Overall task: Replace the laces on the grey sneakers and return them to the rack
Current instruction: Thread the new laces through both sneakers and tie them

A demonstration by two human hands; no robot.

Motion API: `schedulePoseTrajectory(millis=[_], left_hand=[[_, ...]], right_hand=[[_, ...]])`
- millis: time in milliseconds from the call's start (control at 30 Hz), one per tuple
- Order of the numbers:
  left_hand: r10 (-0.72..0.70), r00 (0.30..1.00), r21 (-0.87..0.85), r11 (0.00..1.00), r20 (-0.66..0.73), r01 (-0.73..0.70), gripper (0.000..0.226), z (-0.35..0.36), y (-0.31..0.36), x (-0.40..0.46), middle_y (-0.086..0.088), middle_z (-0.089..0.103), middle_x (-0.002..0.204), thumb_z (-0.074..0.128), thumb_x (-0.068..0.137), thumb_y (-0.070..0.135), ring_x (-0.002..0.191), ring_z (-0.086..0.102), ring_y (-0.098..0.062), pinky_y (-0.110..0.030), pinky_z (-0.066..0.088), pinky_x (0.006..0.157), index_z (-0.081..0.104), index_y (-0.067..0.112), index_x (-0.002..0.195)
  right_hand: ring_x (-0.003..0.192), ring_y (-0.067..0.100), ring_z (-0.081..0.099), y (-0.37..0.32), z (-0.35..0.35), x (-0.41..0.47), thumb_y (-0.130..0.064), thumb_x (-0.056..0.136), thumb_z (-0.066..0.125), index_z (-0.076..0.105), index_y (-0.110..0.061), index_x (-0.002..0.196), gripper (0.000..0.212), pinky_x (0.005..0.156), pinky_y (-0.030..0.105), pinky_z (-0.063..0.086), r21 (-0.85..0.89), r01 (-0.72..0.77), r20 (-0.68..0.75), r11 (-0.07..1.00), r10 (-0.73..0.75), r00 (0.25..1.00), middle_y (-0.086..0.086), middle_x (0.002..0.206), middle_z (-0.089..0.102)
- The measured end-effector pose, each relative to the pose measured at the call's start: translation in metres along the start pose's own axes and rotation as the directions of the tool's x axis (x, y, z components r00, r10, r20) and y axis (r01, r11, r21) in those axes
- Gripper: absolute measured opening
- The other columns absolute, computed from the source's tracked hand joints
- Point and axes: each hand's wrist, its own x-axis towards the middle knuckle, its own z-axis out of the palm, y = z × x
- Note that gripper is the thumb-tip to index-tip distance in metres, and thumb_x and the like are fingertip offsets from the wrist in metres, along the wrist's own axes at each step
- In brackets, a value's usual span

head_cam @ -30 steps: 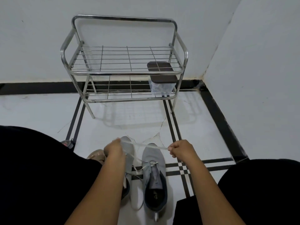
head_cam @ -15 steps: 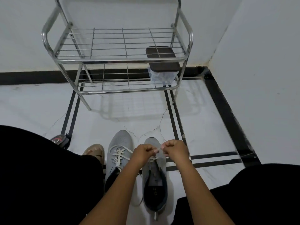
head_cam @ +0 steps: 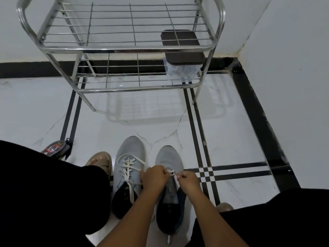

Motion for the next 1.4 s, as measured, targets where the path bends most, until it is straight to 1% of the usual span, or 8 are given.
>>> schedulePoseTrajectory(millis=[67,200,333,467,800,933,1133,1400], left_hand=[[-0.001,1.000,0.038,0.999,0.018,0.000,0.019,0.005,0.000,0.002,0.005,0.071,0.094,0.052,0.087,0.037,0.102,0.061,-0.019,-0.045,0.027,0.112,0.068,0.027,0.084],[0.003,1.000,0.005,1.000,0.024,-0.003,0.020,0.010,-0.001,0.007,0.005,0.072,0.096,0.052,0.087,0.038,0.105,0.060,-0.019,-0.048,0.016,0.116,0.069,0.027,0.087],[0.003,1.000,0.009,1.000,0.021,-0.003,0.021,0.012,-0.001,0.007,0.004,0.072,0.097,0.052,0.087,0.038,0.106,0.060,-0.020,-0.048,0.015,0.117,0.069,0.027,0.088],[-0.009,1.000,0.019,1.000,0.028,0.008,0.020,0.012,0.001,0.008,0.005,0.071,0.099,0.051,0.087,0.037,0.108,0.059,-0.021,-0.048,0.014,0.117,0.069,0.028,0.089],[0.014,1.000,0.020,1.000,0.011,-0.014,0.021,0.015,0.000,0.006,0.006,0.071,0.101,0.052,0.089,0.037,0.109,0.058,-0.019,-0.047,0.015,0.116,0.071,0.030,0.095],[0.066,0.998,0.071,0.995,0.013,-0.067,0.022,0.016,-0.001,0.005,0.006,0.070,0.104,0.052,0.092,0.033,0.111,0.056,-0.020,-0.047,0.016,0.114,0.072,0.033,0.101],[0.104,0.992,0.161,0.983,-0.075,-0.090,0.022,0.025,0.000,0.004,0.006,0.068,0.101,0.051,0.092,0.035,0.107,0.055,-0.019,-0.042,0.020,0.112,0.072,0.031,0.094],[0.027,0.987,0.039,0.999,-0.161,-0.020,0.026,0.034,0.000,0.002,0.003,0.070,0.093,0.050,0.091,0.037,0.097,0.059,-0.020,-0.036,0.035,0.095,0.072,0.028,0.083]], right_hand=[[0.085,0.019,0.058,0.005,0.001,0.006,-0.008,0.093,0.052,0.072,-0.003,0.092,0.020,0.082,0.029,0.049,0.030,-0.039,0.000,0.999,0.039,0.999,0.013,0.099,0.070],[0.092,0.017,0.057,0.013,0.002,0.011,-0.008,0.095,0.052,0.071,-0.006,0.106,0.022,0.088,0.030,0.048,0.085,-0.065,-0.002,0.994,0.065,0.998,0.009,0.107,0.069],[0.089,0.015,0.056,0.016,0.003,0.015,-0.009,0.095,0.053,0.071,-0.006,0.110,0.023,0.083,0.028,0.046,0.117,-0.081,0.008,0.990,0.081,0.997,0.005,0.098,0.066],[0.092,0.015,0.054,0.018,0.004,0.017,-0.009,0.095,0.054,0.070,-0.007,0.112,0.024,0.081,0.024,0.043,0.144,-0.100,0.011,0.985,0.099,0.995,0.008,0.106,0.067],[0.093,0.016,0.057,0.019,0.004,0.020,-0.010,0.095,0.055,0.070,-0.008,0.110,0.022,0.082,0.026,0.047,0.159,-0.099,0.005,0.982,0.100,0.995,0.009,0.111,0.068],[0.093,0.016,0.057,0.019,0.003,0.019,-0.010,0.095,0.055,0.069,-0.008,0.111,0.022,0.084,0.027,0.047,0.166,-0.102,0.010,0.981,0.102,0.995,0.009,0.111,0.068],[0.090,0.015,0.056,0.017,0.003,0.017,-0.009,0.095,0.054,0.069,-0.008,0.112,0.022,0.081,0.025,0.046,0.162,-0.091,0.015,0.983,0.090,0.996,0.009,0.107,0.068],[0.073,0.007,0.052,0.017,0.002,0.018,-0.010,0.095,0.054,0.070,-0.008,0.109,0.020,0.071,0.022,0.044,0.171,-0.100,0.022,0.980,0.098,0.995,0.004,0.093,0.065]])
